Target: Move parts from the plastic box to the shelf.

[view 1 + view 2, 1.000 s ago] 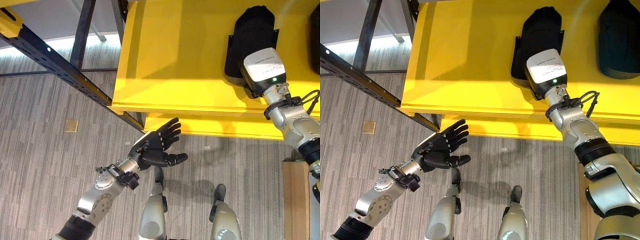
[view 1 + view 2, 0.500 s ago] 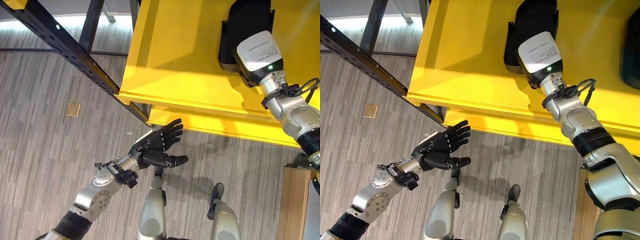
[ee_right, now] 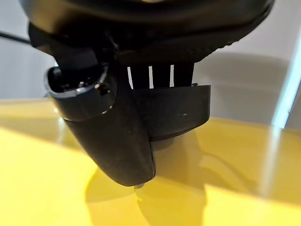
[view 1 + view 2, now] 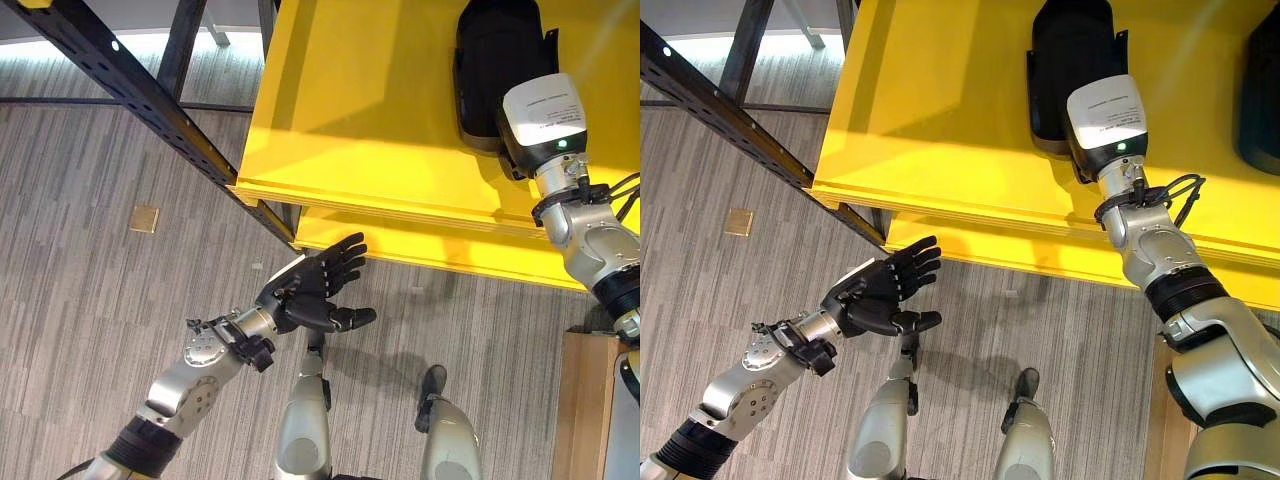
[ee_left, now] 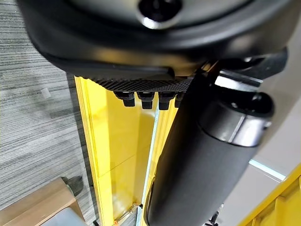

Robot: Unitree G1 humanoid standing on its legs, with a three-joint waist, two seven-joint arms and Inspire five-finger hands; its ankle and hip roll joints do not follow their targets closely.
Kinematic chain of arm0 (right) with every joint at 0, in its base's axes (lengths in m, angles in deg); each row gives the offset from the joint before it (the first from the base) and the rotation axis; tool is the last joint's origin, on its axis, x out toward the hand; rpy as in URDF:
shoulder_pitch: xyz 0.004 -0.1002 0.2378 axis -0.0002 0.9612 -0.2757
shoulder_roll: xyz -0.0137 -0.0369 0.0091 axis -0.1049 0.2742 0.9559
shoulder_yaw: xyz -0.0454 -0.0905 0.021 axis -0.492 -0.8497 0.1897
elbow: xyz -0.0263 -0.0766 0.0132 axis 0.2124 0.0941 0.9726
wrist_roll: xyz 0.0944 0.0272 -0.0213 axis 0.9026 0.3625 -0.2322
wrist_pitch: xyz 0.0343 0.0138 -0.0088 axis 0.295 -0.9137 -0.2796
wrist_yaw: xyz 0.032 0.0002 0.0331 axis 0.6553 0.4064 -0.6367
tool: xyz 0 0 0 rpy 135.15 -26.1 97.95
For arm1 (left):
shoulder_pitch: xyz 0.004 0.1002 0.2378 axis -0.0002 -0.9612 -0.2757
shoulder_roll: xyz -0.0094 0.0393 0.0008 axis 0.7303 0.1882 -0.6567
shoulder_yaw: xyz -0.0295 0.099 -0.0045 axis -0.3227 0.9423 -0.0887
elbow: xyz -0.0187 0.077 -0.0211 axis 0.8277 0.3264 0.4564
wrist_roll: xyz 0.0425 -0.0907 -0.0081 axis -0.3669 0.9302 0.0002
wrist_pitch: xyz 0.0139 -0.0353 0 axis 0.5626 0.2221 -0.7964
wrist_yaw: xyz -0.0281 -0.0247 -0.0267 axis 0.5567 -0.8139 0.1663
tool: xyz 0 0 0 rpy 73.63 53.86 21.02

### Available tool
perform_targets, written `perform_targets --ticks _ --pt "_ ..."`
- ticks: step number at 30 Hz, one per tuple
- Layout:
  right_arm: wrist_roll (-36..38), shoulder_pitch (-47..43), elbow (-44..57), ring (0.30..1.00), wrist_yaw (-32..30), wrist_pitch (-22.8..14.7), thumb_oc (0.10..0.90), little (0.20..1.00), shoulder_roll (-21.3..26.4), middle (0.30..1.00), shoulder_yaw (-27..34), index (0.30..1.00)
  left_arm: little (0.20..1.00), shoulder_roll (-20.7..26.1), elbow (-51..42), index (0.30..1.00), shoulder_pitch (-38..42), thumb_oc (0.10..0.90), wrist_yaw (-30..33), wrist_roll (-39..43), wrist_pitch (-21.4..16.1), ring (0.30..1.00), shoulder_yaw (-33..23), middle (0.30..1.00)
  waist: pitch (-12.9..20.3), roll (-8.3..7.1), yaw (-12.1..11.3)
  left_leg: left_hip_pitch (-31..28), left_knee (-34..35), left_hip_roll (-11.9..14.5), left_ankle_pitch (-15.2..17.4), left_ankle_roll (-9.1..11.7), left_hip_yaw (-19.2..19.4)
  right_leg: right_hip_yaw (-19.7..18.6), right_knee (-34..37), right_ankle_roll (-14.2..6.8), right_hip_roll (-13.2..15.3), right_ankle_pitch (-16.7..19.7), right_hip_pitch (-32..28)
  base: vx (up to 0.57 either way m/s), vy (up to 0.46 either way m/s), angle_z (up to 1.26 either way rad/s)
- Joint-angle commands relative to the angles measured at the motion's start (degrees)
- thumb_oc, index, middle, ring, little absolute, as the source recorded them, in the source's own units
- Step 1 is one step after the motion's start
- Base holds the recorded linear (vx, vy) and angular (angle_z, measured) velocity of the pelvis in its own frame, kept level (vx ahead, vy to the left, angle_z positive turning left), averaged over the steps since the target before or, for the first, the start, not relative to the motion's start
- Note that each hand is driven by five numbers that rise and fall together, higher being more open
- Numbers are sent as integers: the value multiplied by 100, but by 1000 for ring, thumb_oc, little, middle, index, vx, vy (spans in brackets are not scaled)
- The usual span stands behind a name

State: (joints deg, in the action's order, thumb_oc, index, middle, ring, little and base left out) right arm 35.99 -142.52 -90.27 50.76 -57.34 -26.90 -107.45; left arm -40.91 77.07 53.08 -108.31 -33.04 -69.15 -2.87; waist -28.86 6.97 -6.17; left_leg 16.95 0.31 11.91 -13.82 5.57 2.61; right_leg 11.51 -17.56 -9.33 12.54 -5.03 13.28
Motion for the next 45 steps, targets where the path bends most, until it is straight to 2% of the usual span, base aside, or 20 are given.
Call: perform_targets --ticks 1,8,17,18,19,20,26,29,34,39,41,45 --pt "202 -915 -109 300 -267 462 400 300 351 300 178 300 1000 -216 -682 1000 263 900 -173 125 -517 1000 -145 1000 -39 -140 165 -270 82 116 400 78 8 -387 -65 690 -578 -182 211 -21 44 -10" --pt "154 -1010 -241 300 -339 482 400 300 226 300 203 300 1000 -324 -691 1000 273 900 -80 102 -566 1000 -103 1000 -53 -78 214 -305 127 114 388 95 46 -427 -66 698 -553 -180 237 -9 23 0" --pt "100 -1077 -286 300 -265 271 400 300 190 300 191 300 1000 -311 -675 1000 219 900 -132 144 -625 1000 -131 1000 -3 -54 208 -340 140 98 412 107 43 -430 -73 702 -537 -200 240 -4 8 -1" --pt "109 -1027 -298 440 -285 166 500 440 144 440 228 440 1000 -330 -656 1000 215 900 -128 149 -658 1000 -124 1000 0 -52 221 -330 136 105 410 106 53 -426 -87 698 -531 -194 261 0 0 0" --pt "81 -1007 -252 775 -294 153 739 775 155 775 200 775 1000 -339 -641 1000 221 900 -131 146 -667 1000 -125 1000 3 -55 223 -325 132 100 409 107 55 -428 -98 694 -532 -195 274 0 0 0" --pt "32 -964 -167 1000 -311 195 900 1000 154 1000 184 1000 1000 -353 -642 1000 223 900 -124 128 -658 1000 -135 1000 1 -57 234 -325 133 101 405 108 59 -433 -102 696 -532 -195 281 0 0 0" --pt "392 -888 -131 1000 -626 507 900 1000 79 1000 321 1000 1000 -370 -647 1000 180 900 -126 183 -716 1000 -124 1000 9 -30 263 -392 177 110 407 104 89 -447 -65 705 -526 -186 239 0 0 0" --pt "552 -833 -160 1000 -692 359 900 1000 64 1000 491 1000 1000 -380 -665 1000 164 900 -125 196 -757 1000 -113 1000 12 -23 276 -427 192 108 415 105 95 -444 -49 710 -520 -181 217 0 0 0" --pt "1386 -707 -30 1000 -877 336 900 1000 -137 1000 823 1000 1000 -432 -726 1000 149 900 -95 201 -723 1000 -135 1000 27 -11 306 -498 223 114 426 111 116 -472 -8 719 -515 -172 176 1 6 0" --pt "2109 -623 96 1000 -897 35 900 1000 -369 1000 1257 1000 1000 -516 -751 1000 148 900 -45 206 -712 1000 -114 1000 64 22 338 -610 238 116 454 109 140 -485 23 741 -499 -181 91 30 42 -5" --pt "2589 -558 208 1000 -838 -219 900 1000 -517 1000 1524 1000 1000 -583 -744 1000 151 900 -24 214 -692 1000 -123 1000 99 44 356 -667 233 107 475 110 153 -483 32 750 -486 -194 38 46 37 -7" --pt "2863 -517 308 1000 -589 -490 900 1000 -646 1000 1732 1000 1000 -627 -722 1000 147 900 -26 223 -665 1000 -126 1000 142 60 354 -719 223 101 497 117 138 -481 35 761 -470 -217 -19 47 26 -3"
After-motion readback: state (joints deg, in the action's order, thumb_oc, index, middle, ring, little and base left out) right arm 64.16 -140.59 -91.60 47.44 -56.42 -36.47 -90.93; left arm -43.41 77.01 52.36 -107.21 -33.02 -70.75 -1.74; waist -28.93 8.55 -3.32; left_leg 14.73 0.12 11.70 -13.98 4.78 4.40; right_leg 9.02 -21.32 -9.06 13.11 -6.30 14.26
